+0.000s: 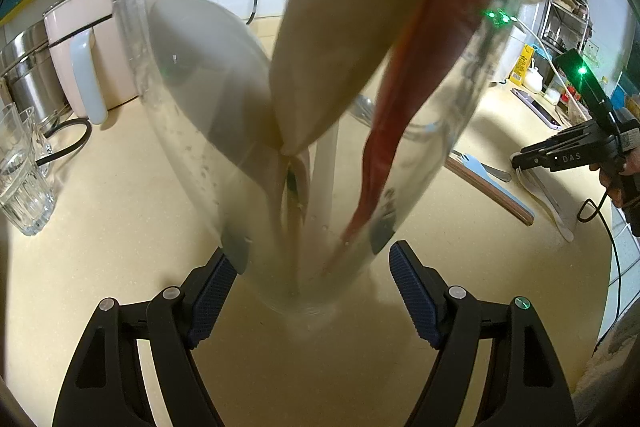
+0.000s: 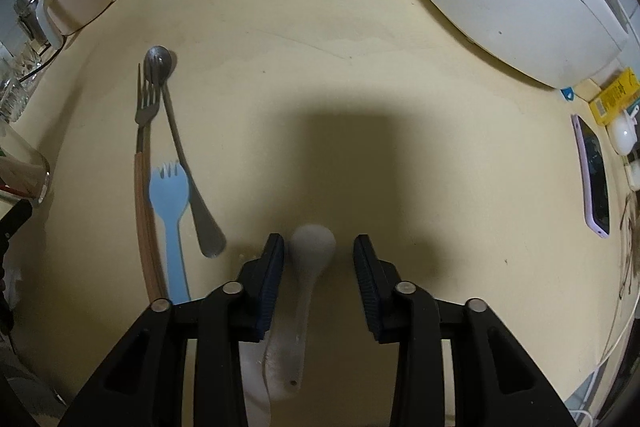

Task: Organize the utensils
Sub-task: 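Grasp the white plastic spoon with the right tool, then lift the white spoon and drop it into the cup held by the left tool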

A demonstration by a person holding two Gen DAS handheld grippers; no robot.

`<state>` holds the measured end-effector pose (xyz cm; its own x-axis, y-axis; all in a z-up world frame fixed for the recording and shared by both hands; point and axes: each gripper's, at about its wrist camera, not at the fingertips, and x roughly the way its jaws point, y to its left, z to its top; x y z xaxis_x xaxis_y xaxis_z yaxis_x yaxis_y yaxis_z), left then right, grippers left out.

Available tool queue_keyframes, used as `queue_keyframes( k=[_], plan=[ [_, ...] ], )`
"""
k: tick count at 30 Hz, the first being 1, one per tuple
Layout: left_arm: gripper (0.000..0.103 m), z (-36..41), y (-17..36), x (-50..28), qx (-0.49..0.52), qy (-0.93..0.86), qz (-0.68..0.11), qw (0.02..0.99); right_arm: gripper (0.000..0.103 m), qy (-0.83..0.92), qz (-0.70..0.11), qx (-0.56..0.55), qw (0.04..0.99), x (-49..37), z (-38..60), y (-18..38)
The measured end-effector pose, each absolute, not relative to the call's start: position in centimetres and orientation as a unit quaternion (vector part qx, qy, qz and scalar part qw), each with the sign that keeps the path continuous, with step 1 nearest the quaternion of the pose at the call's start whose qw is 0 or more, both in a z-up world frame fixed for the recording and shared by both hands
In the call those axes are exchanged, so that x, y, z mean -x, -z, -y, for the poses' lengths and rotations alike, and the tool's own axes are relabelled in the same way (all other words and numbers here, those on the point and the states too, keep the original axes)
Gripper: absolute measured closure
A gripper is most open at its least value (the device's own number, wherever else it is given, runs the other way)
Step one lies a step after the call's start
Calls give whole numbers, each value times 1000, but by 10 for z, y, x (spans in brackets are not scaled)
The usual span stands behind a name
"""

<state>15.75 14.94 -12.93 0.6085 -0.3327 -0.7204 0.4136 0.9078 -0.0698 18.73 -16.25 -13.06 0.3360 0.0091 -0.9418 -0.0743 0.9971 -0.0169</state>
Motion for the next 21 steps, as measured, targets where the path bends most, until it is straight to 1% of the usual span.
queue_keyframes(
  k=[1,6,9,12,16,21],
  plan=[
    [23,-150,129,-158,-52,208,-390,895,79,-27,-575,29,817,-187,161,130],
    [23,-150,129,-158,-52,208,-390,895,79,-18,-574,15,819,-182,159,131],
    [23,-150,129,-158,-52,209,-390,895,79,-14,-556,-22,831,-178,171,122],
    [23,-150,129,-158,-52,209,-390,895,79,-16,-516,-57,855,-172,174,93],
    [23,-150,129,-158,-52,209,-390,895,79,-31,-459,-76,885,-169,164,47],
    [23,-150,129,-158,-52,209,-390,895,79,-56,-402,-63,912,-171,137,-3]
  ],
)
